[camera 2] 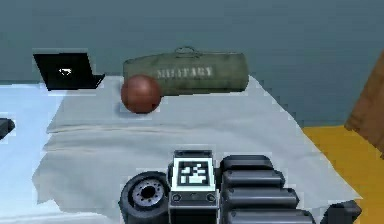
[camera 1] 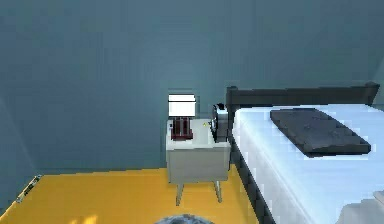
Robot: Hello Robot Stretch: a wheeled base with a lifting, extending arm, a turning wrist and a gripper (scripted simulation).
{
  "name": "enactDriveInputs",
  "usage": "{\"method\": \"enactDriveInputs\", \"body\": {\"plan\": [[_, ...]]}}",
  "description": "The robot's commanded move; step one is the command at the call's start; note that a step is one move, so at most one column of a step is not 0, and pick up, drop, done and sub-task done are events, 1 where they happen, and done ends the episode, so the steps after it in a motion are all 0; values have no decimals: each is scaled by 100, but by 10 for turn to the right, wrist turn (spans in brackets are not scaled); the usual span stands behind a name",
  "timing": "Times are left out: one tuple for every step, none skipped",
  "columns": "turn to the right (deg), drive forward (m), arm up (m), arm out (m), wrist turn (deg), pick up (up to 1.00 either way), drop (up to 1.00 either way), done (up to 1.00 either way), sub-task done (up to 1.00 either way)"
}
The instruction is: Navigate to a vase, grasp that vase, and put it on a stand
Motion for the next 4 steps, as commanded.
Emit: {"method": "enactDriveInputs", "body": {"plan": [[-30,0,0,0,0,0,0,0,0],[0,5,0,0,0,0,0,0,0],[-180,0,0,0,0,0,0,0,0],[0,100,0,0,0,0,0,0,0]]}}
